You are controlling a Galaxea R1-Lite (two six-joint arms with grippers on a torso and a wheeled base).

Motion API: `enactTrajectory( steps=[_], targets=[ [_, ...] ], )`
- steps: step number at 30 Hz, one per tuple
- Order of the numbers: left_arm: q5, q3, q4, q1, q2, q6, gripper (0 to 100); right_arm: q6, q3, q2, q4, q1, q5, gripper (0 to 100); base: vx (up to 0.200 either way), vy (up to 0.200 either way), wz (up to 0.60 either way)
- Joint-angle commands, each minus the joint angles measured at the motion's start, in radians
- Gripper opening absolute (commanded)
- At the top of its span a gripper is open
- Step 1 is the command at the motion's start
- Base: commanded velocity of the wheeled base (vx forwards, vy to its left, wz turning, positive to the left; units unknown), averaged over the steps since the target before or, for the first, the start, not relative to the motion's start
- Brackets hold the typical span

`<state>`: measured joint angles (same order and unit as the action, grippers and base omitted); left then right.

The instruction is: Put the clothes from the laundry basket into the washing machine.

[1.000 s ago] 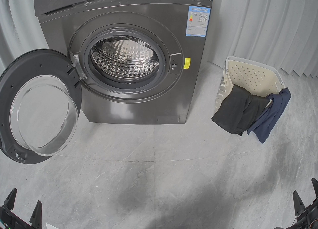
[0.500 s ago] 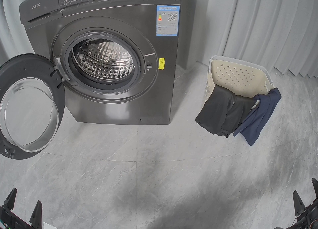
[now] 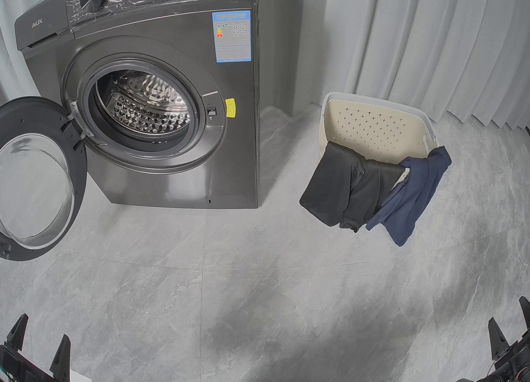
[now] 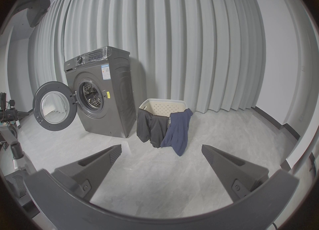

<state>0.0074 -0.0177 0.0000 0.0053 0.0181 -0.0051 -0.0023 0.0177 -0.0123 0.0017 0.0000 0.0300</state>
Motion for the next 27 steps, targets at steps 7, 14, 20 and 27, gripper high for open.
enactTrajectory(
  steps=[7,14,20,27],
  targets=[
    [0.000,0.018,-0.002,0.001,-0.015,-0.003,100,-0.001,-0.018,0.005,0.000,0.000,0.001,100,0.000,0.000,0.00],
    [0.000,0.018,-0.002,0.001,-0.015,0.001,100,-0.001,-0.018,0.005,0.000,0.000,0.001,100,0.000,0.000,0.00],
    [0.000,0.018,-0.002,0.001,-0.013,-0.001,100,-0.001,-0.018,0.005,0.000,0.000,0.001,100,0.000,-0.100,0.00],
    [0.000,0.018,-0.002,0.001,-0.013,-0.003,100,-0.001,-0.018,0.005,0.000,0.000,0.001,100,0.000,-0.200,0.00]
  ],
)
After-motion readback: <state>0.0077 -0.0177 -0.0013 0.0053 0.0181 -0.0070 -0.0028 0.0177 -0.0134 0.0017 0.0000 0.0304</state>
